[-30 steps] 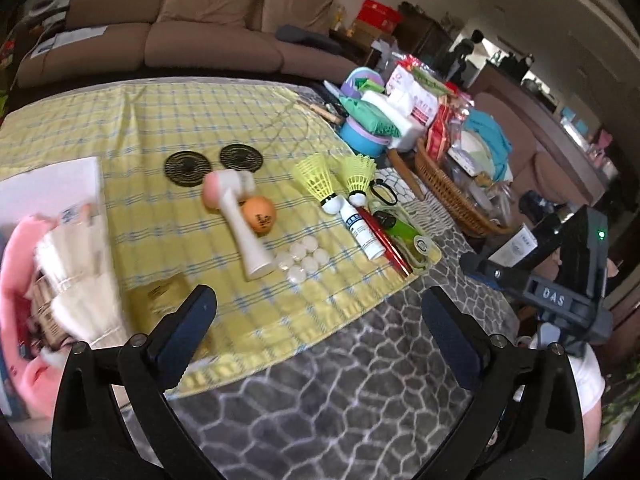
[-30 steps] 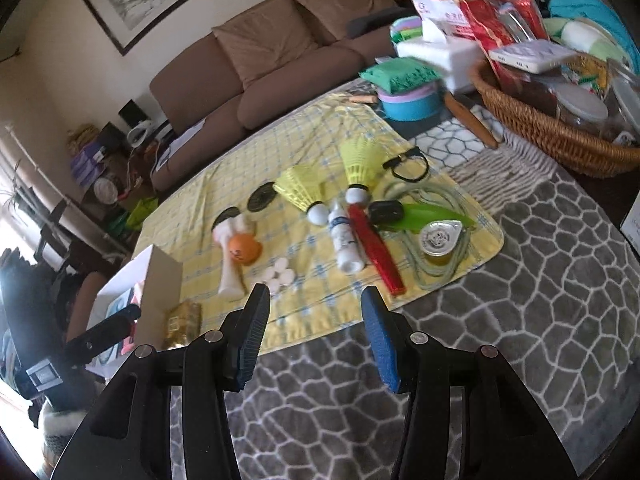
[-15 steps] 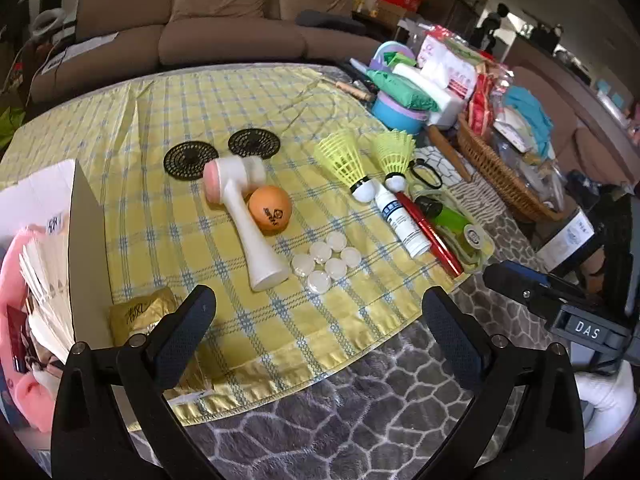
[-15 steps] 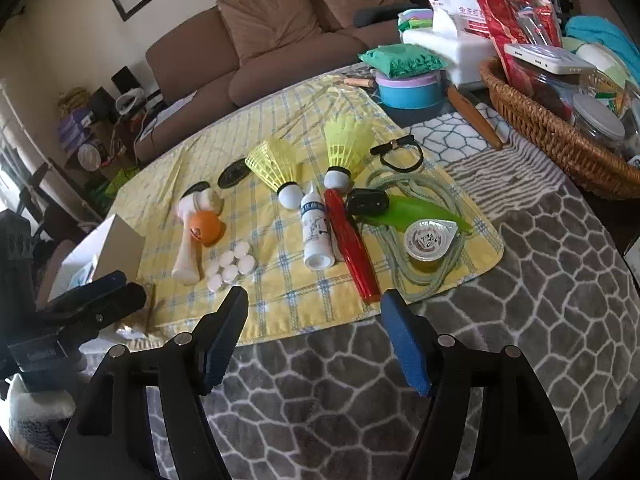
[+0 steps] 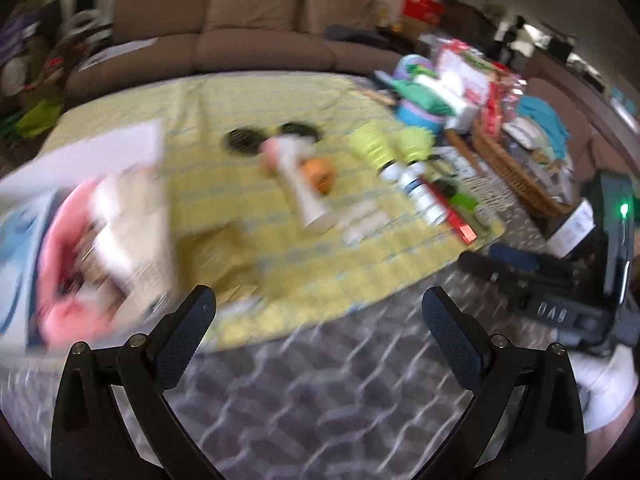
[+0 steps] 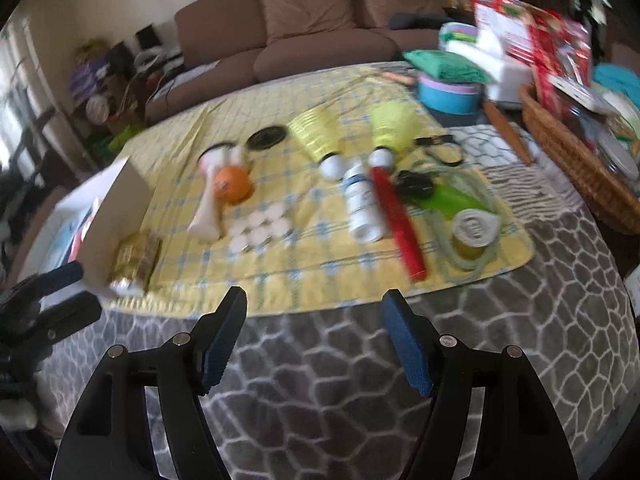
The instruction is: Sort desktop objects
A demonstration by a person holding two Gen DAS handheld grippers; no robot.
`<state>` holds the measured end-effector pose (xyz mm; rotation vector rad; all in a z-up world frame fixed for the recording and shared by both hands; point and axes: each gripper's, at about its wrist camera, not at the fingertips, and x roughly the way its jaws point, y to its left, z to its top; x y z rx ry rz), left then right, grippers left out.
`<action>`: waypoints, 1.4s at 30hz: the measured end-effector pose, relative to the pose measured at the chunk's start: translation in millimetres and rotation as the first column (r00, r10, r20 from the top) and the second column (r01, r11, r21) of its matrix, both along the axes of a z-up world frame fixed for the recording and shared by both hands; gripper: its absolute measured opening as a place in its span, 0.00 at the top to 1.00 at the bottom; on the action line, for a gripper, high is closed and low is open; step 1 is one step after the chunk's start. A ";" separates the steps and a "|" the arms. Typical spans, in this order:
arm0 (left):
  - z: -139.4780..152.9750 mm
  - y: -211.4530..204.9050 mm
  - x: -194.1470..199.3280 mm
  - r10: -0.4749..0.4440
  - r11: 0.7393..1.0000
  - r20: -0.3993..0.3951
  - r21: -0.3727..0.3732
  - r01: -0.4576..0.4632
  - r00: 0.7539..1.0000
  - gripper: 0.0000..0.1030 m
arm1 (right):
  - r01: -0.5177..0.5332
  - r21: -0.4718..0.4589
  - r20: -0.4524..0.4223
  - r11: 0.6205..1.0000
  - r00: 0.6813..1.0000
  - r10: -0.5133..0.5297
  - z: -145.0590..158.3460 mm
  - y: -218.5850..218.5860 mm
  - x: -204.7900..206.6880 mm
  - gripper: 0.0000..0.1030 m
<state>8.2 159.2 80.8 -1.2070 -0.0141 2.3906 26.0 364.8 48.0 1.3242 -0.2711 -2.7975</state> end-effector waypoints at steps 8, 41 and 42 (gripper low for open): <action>-30.9 -73.3 21.6 0.213 0.977 0.061 -0.018 -0.212 0.975 0.00 | -0.068 0.046 0.024 0.997 0.997 0.067 -7.6 -50.5 1.3 0.11; -72.0 -109.1 -18.0 0.360 0.925 0.041 -0.143 -0.351 0.932 0.00 | -0.030 0.155 0.070 0.987 0.997 0.019 -47.7 -89.6 -14.4 0.06; -74.0 -111.3 -18.4 0.367 0.922 0.041 -0.152 -0.357 0.929 0.00 | -0.030 0.158 0.075 0.987 0.997 0.018 -49.0 -89.4 -14.7 0.06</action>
